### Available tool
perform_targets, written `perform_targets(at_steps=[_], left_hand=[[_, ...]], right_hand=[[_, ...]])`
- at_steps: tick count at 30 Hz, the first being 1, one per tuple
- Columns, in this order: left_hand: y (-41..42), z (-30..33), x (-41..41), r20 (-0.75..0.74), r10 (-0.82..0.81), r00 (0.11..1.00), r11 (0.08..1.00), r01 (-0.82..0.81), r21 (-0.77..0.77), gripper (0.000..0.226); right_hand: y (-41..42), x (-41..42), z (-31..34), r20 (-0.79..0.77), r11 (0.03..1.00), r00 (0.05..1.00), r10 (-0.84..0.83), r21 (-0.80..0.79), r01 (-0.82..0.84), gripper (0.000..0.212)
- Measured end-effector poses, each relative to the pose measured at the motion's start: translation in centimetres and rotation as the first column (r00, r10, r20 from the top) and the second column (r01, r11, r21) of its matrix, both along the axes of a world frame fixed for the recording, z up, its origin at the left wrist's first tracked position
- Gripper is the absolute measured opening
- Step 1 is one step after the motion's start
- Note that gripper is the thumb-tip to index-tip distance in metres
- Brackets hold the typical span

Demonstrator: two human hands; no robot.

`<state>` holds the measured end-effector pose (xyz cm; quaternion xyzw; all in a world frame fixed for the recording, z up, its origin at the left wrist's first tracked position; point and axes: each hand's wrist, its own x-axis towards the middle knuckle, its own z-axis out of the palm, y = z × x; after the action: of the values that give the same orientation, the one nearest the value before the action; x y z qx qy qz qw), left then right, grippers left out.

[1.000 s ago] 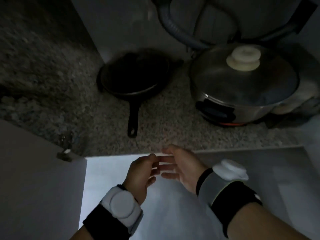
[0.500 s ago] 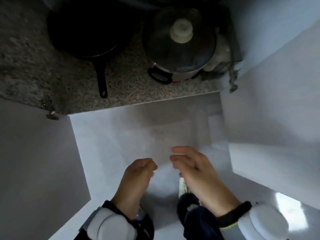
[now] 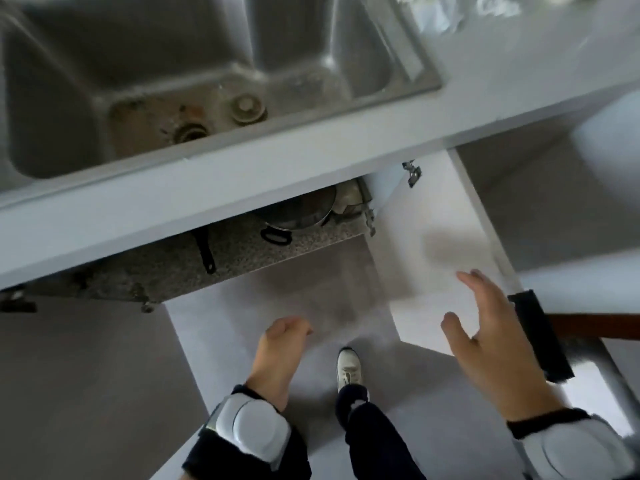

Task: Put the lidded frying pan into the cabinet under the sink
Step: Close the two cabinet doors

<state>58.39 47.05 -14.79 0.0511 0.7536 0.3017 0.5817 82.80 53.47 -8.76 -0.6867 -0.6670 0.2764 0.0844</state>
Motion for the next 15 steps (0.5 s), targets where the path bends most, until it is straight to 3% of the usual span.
perform_targets(at_steps=[6,12,15], left_hand=[[-0.1,6.7,-0.2,-0.071,0.014,0.997,1.000,-0.013,0.024,0.004],[-2.7,12.0,-3.4,-0.180,0.061,0.982,0.997,-0.052,0.050,0.010],[-5.9,13.0,-6.1,-0.318,0.055,0.947,0.998,-0.056,0.005,0.012]], right_hand=[[-0.1,5.9,-0.9,0.323,0.982,0.940,-0.109,-0.109,0.151,0.081],[-0.8,5.9,-0.1,0.218,0.963,0.962,-0.164,-0.175,0.204,0.078],[-1.4,4.7,0.2,0.208,0.959,0.965,-0.159,-0.201,0.201,0.080]])
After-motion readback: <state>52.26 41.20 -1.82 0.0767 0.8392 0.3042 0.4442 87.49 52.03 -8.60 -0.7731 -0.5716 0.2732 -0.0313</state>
